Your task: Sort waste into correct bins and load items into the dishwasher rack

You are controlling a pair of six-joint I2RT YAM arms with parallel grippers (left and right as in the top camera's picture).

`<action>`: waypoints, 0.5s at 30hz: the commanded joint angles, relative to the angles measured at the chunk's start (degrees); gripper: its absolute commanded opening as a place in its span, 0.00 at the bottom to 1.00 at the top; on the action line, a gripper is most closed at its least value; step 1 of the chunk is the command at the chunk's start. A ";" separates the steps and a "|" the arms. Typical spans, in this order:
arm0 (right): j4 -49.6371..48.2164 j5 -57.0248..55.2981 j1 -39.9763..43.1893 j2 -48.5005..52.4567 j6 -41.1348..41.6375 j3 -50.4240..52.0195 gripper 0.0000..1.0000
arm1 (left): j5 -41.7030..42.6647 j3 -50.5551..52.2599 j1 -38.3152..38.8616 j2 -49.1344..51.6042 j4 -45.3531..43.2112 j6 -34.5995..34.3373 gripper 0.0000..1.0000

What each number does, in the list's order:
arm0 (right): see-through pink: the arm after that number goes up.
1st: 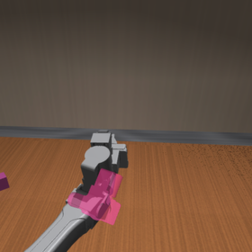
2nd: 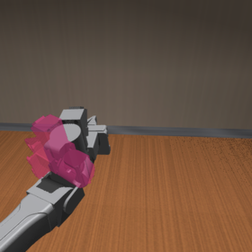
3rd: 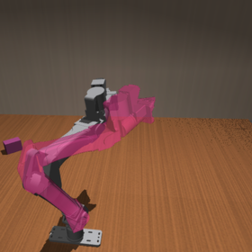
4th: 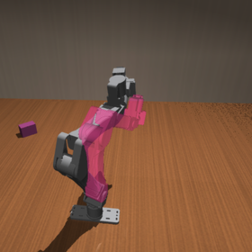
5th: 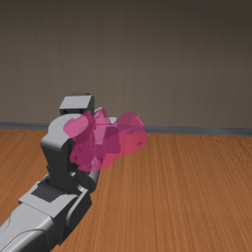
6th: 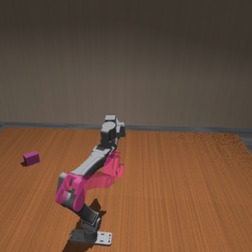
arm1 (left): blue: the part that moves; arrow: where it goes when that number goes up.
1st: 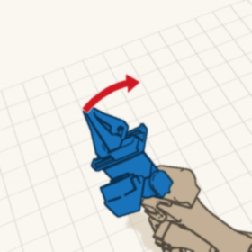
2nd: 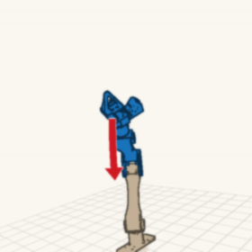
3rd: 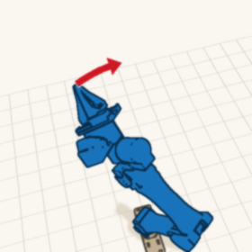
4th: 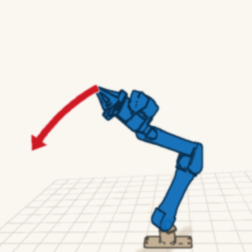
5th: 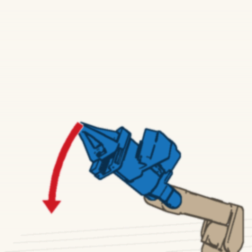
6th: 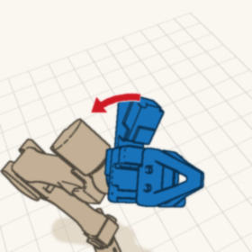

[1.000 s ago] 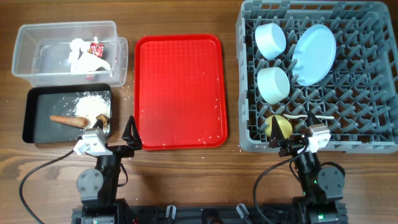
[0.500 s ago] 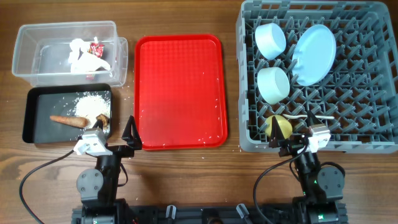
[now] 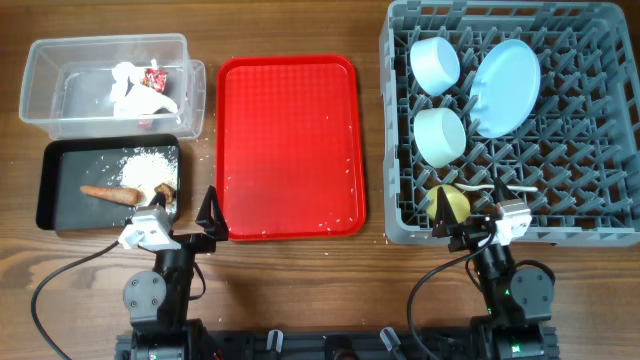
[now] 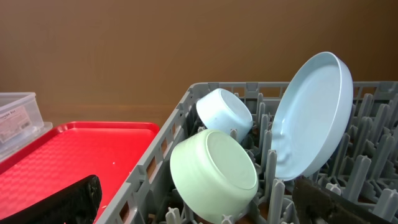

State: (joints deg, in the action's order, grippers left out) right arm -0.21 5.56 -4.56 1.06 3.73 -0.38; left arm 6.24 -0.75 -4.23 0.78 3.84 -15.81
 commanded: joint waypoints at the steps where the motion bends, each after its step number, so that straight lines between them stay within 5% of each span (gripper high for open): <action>1: -0.17 0.48 0.24 -0.26 -0.57 0.09 1.00 | -0.15 0.37 0.26 -0.61 0.07 0.11 1.00; 15: -0.17 0.48 0.24 -0.26 -0.59 0.09 1.00 | -0.15 0.37 0.26 -0.61 0.07 0.11 1.00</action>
State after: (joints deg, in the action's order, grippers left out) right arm -0.21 5.56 -4.56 1.06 3.73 -0.38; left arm 6.24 -0.75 -4.23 0.78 3.84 -15.81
